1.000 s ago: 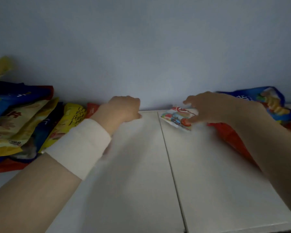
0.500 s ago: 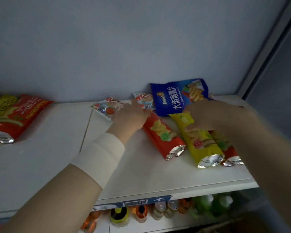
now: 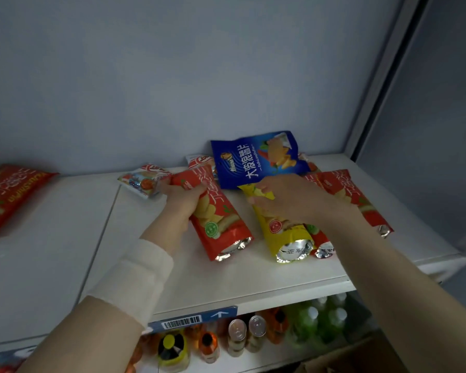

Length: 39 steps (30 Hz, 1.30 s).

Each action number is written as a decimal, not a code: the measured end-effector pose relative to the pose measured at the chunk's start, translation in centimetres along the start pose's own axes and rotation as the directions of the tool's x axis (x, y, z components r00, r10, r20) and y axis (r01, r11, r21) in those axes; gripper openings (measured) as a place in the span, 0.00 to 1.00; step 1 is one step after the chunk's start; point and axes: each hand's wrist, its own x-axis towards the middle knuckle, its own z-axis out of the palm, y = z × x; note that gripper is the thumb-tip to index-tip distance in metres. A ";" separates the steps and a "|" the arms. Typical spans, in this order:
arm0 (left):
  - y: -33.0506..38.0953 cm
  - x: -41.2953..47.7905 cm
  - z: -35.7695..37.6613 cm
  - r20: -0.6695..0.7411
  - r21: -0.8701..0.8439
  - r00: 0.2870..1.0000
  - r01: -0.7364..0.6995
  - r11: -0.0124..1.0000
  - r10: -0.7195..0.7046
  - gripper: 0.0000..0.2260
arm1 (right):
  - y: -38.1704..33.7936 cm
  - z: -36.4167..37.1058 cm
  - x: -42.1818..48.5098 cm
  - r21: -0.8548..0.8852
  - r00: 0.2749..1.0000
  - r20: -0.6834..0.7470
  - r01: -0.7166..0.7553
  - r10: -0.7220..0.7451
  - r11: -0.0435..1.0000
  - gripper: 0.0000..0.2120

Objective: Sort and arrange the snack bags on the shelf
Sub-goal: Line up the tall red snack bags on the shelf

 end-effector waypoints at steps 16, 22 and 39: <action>4.5 -10.5 -3.7 0.084 -0.201 0.865 -0.472 0.858 0.496 0.27 | -5.1 5.7 -2.4 0.954 0.979 -0.204 0.195 0.016 0.227 0.21; 4.8 -11.1 -1.0 0.012 -0.328 0.912 -0.383 0.864 0.410 0.34 | -5.7 8.0 -2.8 0.118 0.691 -0.720 0.215 -0.066 0.969 0.36; 4.4 -8.5 -3.8 0.265 -0.415 0.866 -0.295 0.861 0.425 0.26 | -4.6 5.4 -2.9 0.900 0.943 -0.308 0.245 0.129 0.360 0.26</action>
